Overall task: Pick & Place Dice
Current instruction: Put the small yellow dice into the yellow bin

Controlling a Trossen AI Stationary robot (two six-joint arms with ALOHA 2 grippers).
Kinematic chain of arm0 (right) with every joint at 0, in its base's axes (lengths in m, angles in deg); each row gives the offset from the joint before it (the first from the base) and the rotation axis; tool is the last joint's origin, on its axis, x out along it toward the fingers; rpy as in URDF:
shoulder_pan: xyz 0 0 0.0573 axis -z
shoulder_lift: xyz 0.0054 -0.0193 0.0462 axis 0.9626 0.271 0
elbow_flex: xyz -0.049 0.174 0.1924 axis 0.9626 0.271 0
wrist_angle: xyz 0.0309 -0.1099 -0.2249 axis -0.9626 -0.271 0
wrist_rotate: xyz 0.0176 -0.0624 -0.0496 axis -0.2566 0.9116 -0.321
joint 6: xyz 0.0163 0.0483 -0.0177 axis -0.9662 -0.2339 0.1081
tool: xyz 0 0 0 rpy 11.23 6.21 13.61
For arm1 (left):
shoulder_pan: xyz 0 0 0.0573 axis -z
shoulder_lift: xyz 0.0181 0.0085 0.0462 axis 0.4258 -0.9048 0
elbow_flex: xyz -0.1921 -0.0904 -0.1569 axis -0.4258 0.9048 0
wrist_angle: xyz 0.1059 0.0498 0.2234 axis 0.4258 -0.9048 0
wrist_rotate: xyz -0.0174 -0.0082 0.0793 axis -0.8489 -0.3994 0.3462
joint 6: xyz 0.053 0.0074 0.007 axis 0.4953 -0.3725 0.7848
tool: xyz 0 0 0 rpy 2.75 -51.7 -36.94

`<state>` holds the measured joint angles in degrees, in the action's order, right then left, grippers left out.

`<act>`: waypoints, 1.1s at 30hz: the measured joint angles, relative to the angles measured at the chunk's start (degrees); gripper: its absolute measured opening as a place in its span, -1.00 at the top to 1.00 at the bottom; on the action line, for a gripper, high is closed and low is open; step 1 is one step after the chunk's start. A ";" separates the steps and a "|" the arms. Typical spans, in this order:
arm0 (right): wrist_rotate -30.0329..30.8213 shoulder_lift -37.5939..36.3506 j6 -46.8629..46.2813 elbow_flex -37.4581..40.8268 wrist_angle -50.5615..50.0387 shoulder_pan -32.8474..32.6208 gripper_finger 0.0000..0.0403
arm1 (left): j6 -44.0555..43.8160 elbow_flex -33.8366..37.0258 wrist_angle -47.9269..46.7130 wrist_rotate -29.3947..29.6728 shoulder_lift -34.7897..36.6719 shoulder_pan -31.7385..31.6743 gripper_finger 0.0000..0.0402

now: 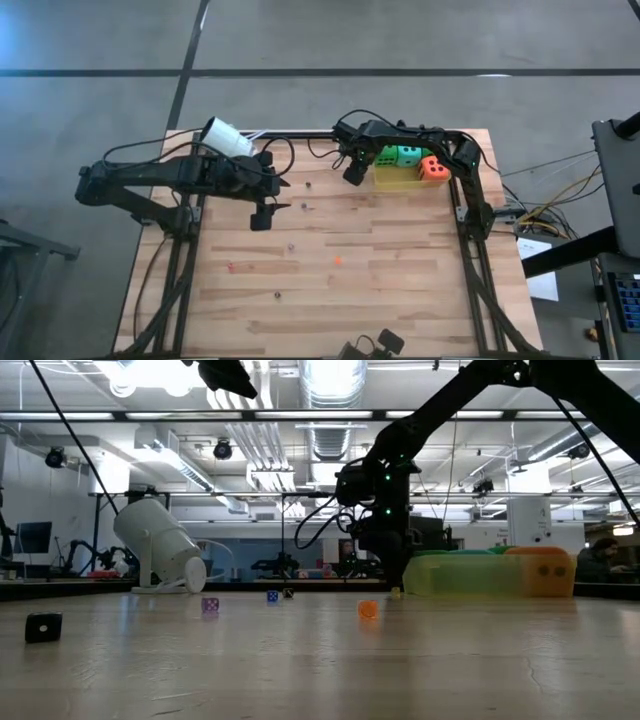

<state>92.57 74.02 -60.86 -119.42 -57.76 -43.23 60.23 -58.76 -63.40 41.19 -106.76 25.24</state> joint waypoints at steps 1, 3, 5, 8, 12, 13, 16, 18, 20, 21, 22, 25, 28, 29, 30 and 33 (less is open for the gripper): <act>0.00 0.00 0.02 0.02 0.01 0.00 0.53 | -0.01 0.00 0.00 0.00 0.00 0.01 -0.22; 0.00 -0.02 0.07 0.12 0.08 0.00 0.54 | -0.46 0.00 -0.01 -0.02 0.00 0.02 -0.23; 0.00 0.00 0.32 0.38 0.08 0.01 0.55 | -1.05 0.00 -0.01 0.00 0.00 0.02 -0.23; 0.03 0.01 1.41 1.10 0.18 0.21 0.55 | -1.07 -0.01 -0.01 -0.02 0.00 0.02 -0.23; 0.02 0.09 2.91 1.33 0.41 0.31 0.54 | -1.07 0.00 0.00 -0.02 0.00 0.02 -0.22; 0.02 0.09 2.91 1.21 0.49 0.31 0.54 | -1.07 -0.01 0.01 -0.02 0.00 0.02 -0.22; 0.00 0.09 3.09 1.16 0.60 0.31 0.56 | -1.07 0.00 0.01 -0.02 0.00 0.02 -0.22; 0.00 0.09 3.06 1.32 0.79 0.31 0.57 | -1.07 0.00 0.01 -0.02 0.00 0.02 -0.22; 0.02 0.09 3.06 1.49 0.83 0.37 0.57 | -1.07 0.00 0.01 -0.02 0.00 0.02 -0.22; 0.00 0.09 3.08 1.51 0.90 0.37 0.57 | -1.07 0.00 0.01 -0.02 0.00 0.02 -0.22; 0.02 0.09 3.08 1.51 0.94 0.37 0.58 | -1.07 -0.02 0.01 -0.02 0.00 0.02 -0.22; 0.00 0.09 2.72 1.51 1.09 0.37 0.63 | -1.07 -0.02 0.01 -0.02 0.00 0.02 -0.22; 0.01 0.09 2.69 1.51 1.29 0.37 0.71 | -1.07 0.00 0.01 -0.02 0.00 0.02 -0.22; 0.02 0.06 2.63 1.51 1.43 0.37 0.74 | -1.07 0.00 0.01 -0.02 0.00 0.02 -0.22; 0.03 -0.01 2.60 1.50 1.65 0.35 0.76 | -1.07 0.00 0.01 -0.02 0.00 0.02 -0.22; 0.07 -0.02 2.38 1.46 1.84 0.37 0.82 | -1.07 0.00 0.01 -0.02 0.00 0.02 -0.22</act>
<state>92.63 74.00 -58.48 -117.96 -55.92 -42.86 59.16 -58.76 -63.39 41.17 -106.76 25.25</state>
